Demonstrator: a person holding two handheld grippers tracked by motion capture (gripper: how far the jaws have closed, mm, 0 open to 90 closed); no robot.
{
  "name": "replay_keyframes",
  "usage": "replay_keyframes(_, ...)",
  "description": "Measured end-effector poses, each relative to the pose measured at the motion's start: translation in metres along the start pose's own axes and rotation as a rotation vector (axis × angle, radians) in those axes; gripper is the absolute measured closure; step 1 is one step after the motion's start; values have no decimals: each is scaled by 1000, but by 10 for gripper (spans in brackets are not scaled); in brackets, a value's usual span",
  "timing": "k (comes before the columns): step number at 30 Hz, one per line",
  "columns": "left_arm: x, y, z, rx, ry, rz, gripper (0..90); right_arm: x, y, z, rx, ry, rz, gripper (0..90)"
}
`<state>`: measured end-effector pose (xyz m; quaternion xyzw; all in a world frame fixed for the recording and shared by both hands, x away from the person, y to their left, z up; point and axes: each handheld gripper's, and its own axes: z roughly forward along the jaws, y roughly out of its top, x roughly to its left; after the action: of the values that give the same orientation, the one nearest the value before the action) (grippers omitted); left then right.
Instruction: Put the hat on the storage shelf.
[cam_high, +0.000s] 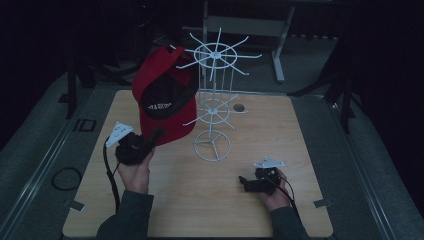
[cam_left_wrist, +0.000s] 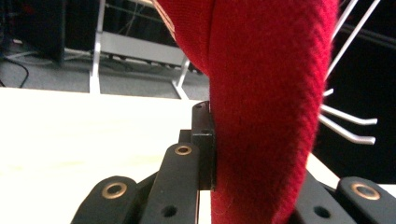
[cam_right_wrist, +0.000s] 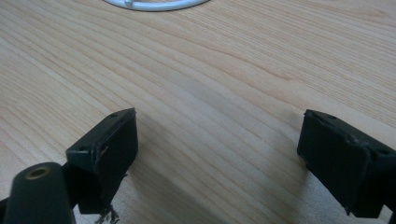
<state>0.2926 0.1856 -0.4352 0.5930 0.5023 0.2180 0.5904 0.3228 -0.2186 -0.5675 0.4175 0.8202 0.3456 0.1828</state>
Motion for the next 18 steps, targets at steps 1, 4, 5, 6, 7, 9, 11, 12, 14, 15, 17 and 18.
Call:
replay_keyframes(1,0,-2,1,5,1,0,838,0,0,0,0,0,-1,121)
replay_keyframes(4,2,-8,2,25,4,0,830,0,0,0,0,0,-1,121)
replay_keyframes(5,3,-9,3,27,6,0,822,0,0,0,-1,0,-1,121)
replay_keyframes(6,4,-10,2,29,5,-5,813,0,0,0,-1,0,-1,121)
replay_keyframes(7,5,-10,2,31,4,-8,792,0,0,0,0,0,-1,121)
replay_keyframes(9,7,-11,2,26,-20,-25,714,0,0,0,-1,0,0,121)
replay_keyframes(11,7,-10,0,9,-21,-31,614,0,0,0,0,0,0,121)
replay_keyframes(12,8,-9,0,2,-27,-40,581,0,0,0,0,0,0,121)
replay_keyframes(14,10,-8,-1,-3,-31,-61,504,0,0,0,0,0,0,121)
replay_keyframes(15,11,-8,-2,-5,-30,-68,473,0,0,0,0,0,0,121)
replay_keyframes(17,13,-9,-3,-7,-27,-77,441,0,0,0,0,0,0,121)
replay_keyframes(18,15,-10,-4,-5,-19,-78,432,0,0,0,1,0,0,121)
